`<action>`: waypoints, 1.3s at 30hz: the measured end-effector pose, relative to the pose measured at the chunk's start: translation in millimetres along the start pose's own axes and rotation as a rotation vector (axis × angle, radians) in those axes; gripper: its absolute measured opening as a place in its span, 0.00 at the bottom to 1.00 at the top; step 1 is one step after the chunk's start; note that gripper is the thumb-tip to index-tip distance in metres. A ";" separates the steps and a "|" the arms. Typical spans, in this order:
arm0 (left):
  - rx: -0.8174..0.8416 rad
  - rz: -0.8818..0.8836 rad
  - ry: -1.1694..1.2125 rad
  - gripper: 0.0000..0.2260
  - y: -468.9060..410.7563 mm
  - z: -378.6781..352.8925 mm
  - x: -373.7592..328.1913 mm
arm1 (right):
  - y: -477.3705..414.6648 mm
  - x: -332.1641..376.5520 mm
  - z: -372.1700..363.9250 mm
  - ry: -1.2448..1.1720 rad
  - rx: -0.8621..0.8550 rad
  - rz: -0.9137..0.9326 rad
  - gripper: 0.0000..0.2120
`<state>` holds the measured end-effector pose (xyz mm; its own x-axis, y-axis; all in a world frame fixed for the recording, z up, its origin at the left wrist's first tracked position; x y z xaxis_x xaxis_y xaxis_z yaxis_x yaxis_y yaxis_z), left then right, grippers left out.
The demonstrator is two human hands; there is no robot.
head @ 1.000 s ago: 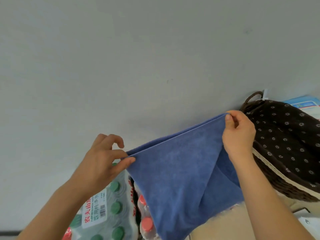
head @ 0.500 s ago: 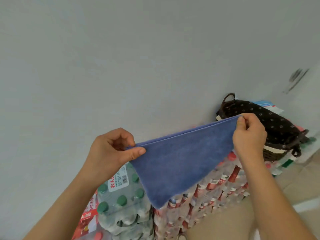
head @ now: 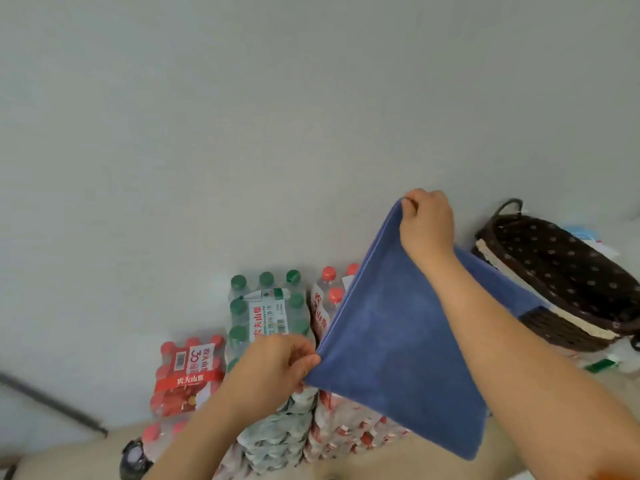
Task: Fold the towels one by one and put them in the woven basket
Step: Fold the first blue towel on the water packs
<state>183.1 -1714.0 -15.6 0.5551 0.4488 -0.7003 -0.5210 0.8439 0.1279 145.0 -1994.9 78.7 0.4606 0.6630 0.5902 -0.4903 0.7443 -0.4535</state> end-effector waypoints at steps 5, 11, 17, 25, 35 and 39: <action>-0.042 0.327 -0.041 0.09 24.8 -32.4 82.3 | 34.4 52.5 -160.7 -0.074 0.392 0.193 0.11; 0.010 0.602 -0.113 0.11 51.5 -42.0 127.1 | 71.0 93.6 -228.2 -0.050 0.504 0.353 0.12; 0.226 0.870 -0.227 0.10 68.4 -33.1 143.0 | 107.8 97.9 -263.5 0.008 0.806 0.407 0.11; -0.334 0.531 -0.379 0.10 -23.5 30.0 89.7 | 55.3 -24.7 -188.4 -0.088 0.711 0.090 0.14; -0.354 0.485 -0.361 0.14 -120.1 44.3 121.5 | 46.6 -90.9 -154.7 0.082 0.954 0.075 0.06; -0.348 0.457 -0.388 0.15 -125.3 43.7 125.0 | 45.4 -91.9 -151.2 0.098 0.963 0.040 0.06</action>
<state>346.1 -1750.8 -88.4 0.3883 0.8642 -0.3200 -0.8996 0.4308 0.0719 192.4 -2009.9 -97.2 0.4688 0.7226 0.5080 -0.8829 0.3652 0.2953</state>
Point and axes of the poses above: each hand's wrist, its own y-axis away from the middle knuckle, its own z-axis out of the back of the hand, x = y × z, the point moved 6 cm from there along -y, towards the middle knuckle
